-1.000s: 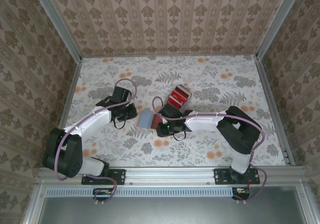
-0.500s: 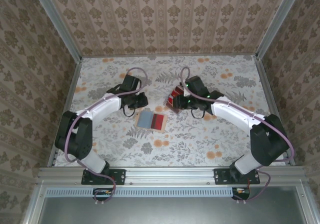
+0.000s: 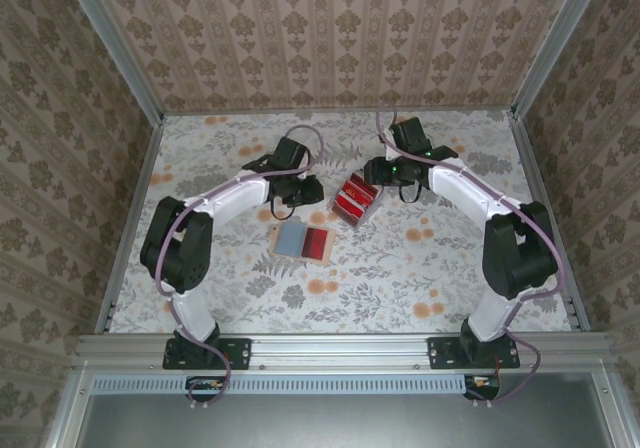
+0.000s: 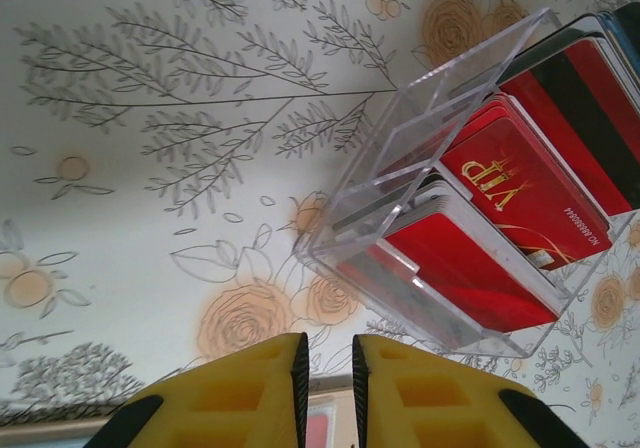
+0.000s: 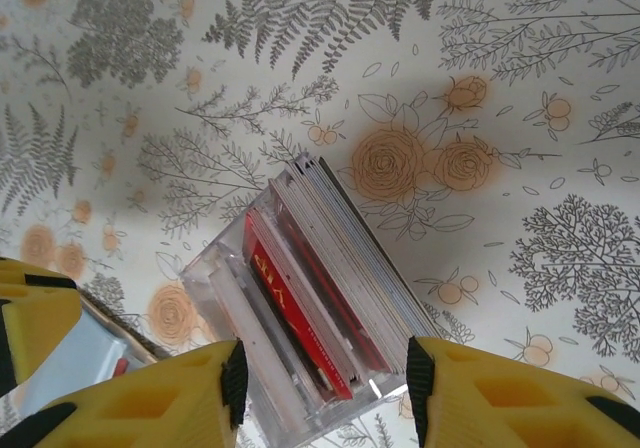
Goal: Put the credit cards into the card holder
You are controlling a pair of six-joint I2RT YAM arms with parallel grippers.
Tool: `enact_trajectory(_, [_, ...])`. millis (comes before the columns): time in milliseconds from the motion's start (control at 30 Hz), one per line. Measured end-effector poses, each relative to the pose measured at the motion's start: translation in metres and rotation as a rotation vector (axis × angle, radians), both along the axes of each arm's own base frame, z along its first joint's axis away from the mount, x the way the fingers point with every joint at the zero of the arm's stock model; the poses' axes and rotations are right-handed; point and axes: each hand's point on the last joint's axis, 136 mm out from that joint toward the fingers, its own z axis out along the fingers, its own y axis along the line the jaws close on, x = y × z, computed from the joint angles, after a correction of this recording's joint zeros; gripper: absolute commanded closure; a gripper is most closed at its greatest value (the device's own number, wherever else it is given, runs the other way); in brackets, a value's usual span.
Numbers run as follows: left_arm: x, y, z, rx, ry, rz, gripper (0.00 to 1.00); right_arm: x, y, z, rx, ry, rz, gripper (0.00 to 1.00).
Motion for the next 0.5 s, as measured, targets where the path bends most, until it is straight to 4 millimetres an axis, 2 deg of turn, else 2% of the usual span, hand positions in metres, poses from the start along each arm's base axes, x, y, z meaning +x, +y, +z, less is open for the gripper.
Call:
enact_trajectory(267, [0.003, -0.02, -0.005, -0.024, 0.02, -0.043, 0.76, 0.01, 0.002, -0.018, -0.06, 0.048, 0.047, 0.45])
enact_trajectory(500, [0.015, -0.032, -0.009, -0.029, 0.022, -0.069, 0.74, 0.011, -0.001, -0.027, -0.119, 0.078, 0.09, 0.42])
